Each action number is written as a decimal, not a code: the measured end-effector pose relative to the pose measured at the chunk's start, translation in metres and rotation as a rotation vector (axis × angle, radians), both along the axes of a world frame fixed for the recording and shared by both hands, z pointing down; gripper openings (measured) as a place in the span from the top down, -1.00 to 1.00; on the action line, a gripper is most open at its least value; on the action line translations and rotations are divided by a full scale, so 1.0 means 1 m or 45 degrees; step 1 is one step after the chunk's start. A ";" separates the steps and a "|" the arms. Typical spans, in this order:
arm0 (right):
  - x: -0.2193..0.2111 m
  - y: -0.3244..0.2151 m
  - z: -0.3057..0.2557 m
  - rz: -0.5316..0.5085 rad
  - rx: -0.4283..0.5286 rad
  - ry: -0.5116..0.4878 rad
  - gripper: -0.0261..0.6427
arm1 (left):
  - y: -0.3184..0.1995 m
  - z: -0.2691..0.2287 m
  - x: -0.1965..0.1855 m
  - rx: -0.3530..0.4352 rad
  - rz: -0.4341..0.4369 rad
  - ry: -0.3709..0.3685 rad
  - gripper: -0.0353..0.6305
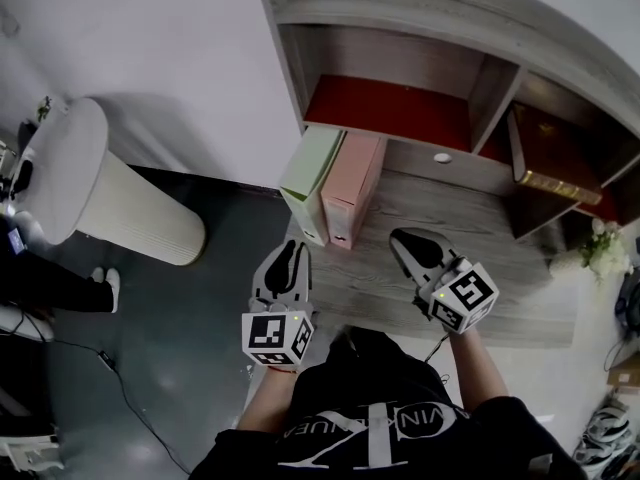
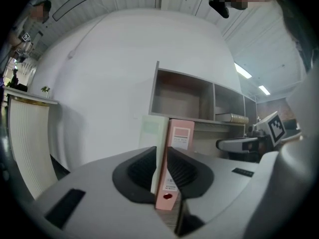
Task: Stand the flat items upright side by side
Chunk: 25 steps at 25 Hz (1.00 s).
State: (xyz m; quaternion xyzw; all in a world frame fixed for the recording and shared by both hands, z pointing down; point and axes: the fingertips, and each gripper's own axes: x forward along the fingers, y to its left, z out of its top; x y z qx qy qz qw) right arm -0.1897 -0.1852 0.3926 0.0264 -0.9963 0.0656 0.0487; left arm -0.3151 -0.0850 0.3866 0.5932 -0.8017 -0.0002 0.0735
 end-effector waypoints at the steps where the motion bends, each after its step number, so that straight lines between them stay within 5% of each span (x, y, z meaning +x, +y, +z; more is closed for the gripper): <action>1: 0.001 0.000 -0.003 -0.001 0.004 -0.007 0.84 | 0.003 -0.004 -0.002 0.007 -0.012 -0.007 0.71; 25: 0.002 0.013 -0.045 -0.034 0.070 -0.103 0.89 | 0.045 -0.058 -0.035 0.127 -0.163 -0.042 0.87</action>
